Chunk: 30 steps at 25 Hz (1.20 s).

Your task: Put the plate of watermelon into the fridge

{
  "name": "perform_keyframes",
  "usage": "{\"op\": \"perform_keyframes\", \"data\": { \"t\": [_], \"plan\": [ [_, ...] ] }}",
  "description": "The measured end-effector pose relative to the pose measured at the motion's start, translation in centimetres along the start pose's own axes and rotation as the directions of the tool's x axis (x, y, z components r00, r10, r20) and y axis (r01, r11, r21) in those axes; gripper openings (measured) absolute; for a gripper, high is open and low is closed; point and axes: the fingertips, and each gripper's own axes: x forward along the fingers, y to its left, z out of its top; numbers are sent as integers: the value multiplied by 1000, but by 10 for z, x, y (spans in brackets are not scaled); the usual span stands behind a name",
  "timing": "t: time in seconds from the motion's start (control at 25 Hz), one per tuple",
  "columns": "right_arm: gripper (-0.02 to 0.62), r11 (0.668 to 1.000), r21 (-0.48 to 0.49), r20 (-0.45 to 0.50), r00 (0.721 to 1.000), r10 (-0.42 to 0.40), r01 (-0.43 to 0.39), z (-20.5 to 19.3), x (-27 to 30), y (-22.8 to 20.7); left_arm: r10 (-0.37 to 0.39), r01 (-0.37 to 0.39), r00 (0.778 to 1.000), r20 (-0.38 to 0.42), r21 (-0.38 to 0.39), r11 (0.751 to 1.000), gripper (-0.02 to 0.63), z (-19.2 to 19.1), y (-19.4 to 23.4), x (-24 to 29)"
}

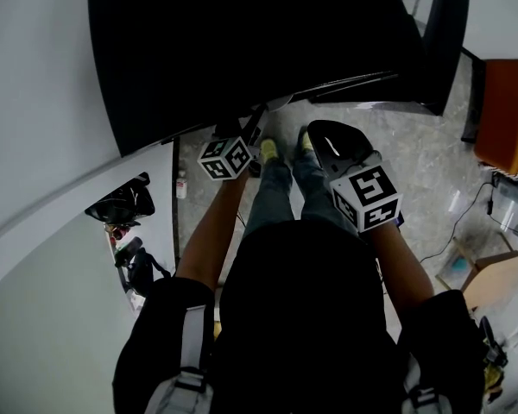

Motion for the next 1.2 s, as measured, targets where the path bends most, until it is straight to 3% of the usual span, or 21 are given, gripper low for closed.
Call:
{"op": "perform_keyframes", "data": {
  "t": [0.2,0.24,0.36,0.4,0.64,0.8,1.2],
  "plan": [
    [20,1000,6,9,1000,-9,9,1,-3,1,1,14,995,-100,151,988,328,-19,-12,-11],
    [20,1000,7,10,1000,-11,11,1,-3,1,-1,20,994,-113,166,986,290,-22,-15,-11],
    [20,1000,7,10,1000,-19,18,1,-5,-1,24,4,989,-143,194,981,32,-29,-20,-8],
    [20,1000,9,9,1000,-22,22,0,-5,-2,20,10,987,-157,193,981,14,-32,-23,-6],
    [20,999,19,10,999,-43,43,-1,-10,-10,-37,99,967,-254,239,966,12,-52,-47,8],
    [20,998,28,6,999,-52,52,-3,-13,-14,-32,119,953,-300,276,954,12,-64,-48,14],
    [20,998,36,-1,999,-54,54,-7,-14,-21,-38,157,946,-323,353,922,12,-59,-50,30]
  ]
}}
